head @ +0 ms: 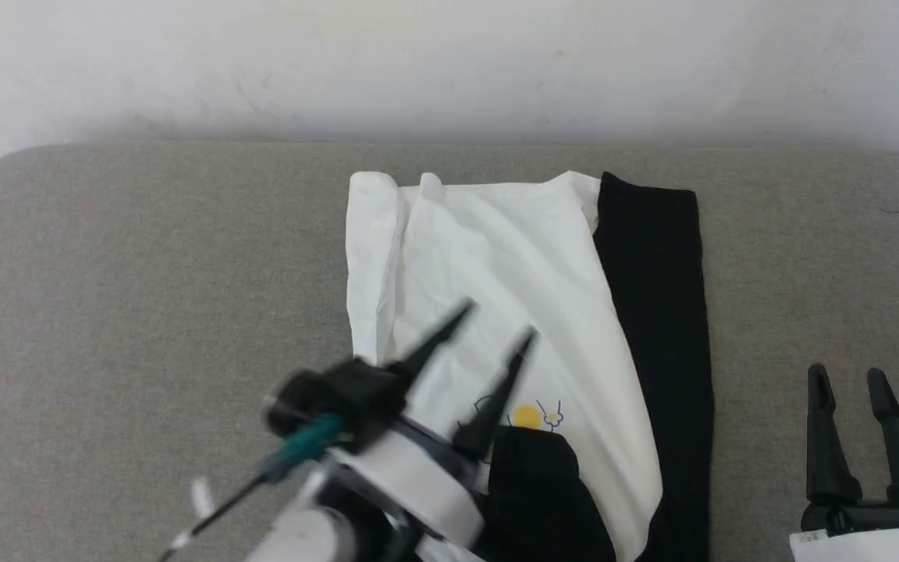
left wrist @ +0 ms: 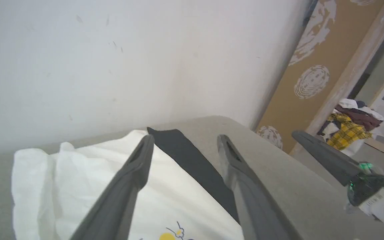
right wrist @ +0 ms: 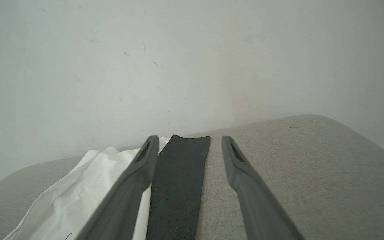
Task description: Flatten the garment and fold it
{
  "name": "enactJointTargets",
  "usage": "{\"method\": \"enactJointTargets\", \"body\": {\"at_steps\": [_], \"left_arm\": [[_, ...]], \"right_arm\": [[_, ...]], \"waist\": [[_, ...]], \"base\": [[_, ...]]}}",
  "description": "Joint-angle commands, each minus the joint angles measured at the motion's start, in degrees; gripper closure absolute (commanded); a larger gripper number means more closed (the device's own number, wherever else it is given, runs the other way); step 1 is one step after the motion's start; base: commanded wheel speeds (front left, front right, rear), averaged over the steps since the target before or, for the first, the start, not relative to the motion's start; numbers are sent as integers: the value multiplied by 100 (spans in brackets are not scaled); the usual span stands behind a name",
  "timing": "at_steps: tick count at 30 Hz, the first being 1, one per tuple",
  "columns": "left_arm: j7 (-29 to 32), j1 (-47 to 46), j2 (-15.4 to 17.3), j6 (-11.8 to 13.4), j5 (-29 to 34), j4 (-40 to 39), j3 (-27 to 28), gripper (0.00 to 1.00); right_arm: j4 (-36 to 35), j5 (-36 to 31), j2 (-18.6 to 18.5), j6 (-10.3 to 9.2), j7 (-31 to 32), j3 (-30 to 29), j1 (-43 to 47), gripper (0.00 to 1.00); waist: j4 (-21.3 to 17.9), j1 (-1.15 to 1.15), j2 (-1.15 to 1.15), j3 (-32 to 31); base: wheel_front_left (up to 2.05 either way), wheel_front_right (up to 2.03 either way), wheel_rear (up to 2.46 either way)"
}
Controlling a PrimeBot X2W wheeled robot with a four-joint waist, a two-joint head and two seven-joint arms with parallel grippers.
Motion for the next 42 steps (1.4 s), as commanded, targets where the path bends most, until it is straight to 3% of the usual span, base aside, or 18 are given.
{"method": "enactJointTargets", "body": {"at_steps": [1,6,10,13,18,21,25,31,38,42], "left_arm": [[-278,64,72,165,89,-114,234,0],[-1401,514,509,758,356,-278,1282,0],[-1871,1219,721,1132,256,-358,2069,0],[-1998,1804,718,1227,164,-511,2526,0],[-2027,2642,596,1285,619,-645,2985,0],[-2028,2928,354,1209,749,-554,3151,0],[-2029,2984,80,928,832,-527,3242,0],[-2029,2769,-128,617,992,-587,3323,0],[-2029,2487,-299,338,1057,-744,3409,0],[-2029,2279,-326,224,1142,-897,3518,0]], "right_arm": [[-30,-18,12,-3,5,-23,47,0],[-87,-10,12,-3,33,-59,97,0],[-136,-2,12,-3,52,-114,154,0],[-165,12,12,-3,60,-163,206,0],[-153,83,12,-3,38,-212,301,0],[-87,150,12,-3,16,-216,384,0],[-55,137,12,-3,16,-181,415,0],[-394,-119,12,-3,404,-127,-83,0],[-848,-390,-9,-3,1861,-202,-1710,0],[-927,-412,-260,-3,2890,-235,-2899,0]], "waist": [[-36,0,1,-43],[-112,0,1,-77],[-162,0,1,-90],[-174,0,1,-88],[-143,0,1,-100],[-95,0,1,-153],[-46,0,1,-212],[-34,0,1,-57],[44,0,1,507],[152,0,1,1030]], "base": [[0,0,0],[0,0,0],[0,0,0],[0,0,0],[0,0,0],[0,0,0],[0,0,0],[0,0,0],[0,0,0],[0,0,0]]}}
